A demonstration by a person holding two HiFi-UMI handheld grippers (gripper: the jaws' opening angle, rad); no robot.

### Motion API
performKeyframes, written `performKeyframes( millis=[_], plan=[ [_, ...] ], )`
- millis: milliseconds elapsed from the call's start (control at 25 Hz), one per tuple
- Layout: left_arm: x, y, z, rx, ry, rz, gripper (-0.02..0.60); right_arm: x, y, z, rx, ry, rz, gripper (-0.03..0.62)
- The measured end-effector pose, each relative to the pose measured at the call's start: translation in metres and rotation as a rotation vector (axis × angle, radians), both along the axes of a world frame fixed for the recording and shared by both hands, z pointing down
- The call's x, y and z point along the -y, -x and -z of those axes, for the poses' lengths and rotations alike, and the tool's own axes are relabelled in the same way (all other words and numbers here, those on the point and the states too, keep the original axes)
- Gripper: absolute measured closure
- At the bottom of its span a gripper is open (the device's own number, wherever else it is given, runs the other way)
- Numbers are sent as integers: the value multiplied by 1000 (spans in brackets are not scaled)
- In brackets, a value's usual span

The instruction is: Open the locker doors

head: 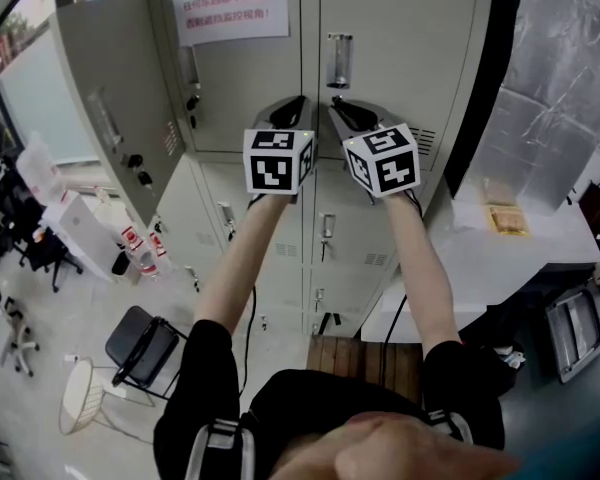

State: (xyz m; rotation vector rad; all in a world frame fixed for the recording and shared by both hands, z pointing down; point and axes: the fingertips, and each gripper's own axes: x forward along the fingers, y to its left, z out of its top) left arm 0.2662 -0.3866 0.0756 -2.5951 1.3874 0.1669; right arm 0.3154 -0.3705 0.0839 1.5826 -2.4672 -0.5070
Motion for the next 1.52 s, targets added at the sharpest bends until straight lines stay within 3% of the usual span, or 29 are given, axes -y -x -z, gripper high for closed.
performKeyframes(
  millis=[240,1520],
  plan=[
    [-1,3,-3,5,3,4,572,1,-2,-1,84,4,-7,536],
    [-17,22,-8,48,-3,5,572,0,-19,-5,1017,-25,143,525]
  ],
)
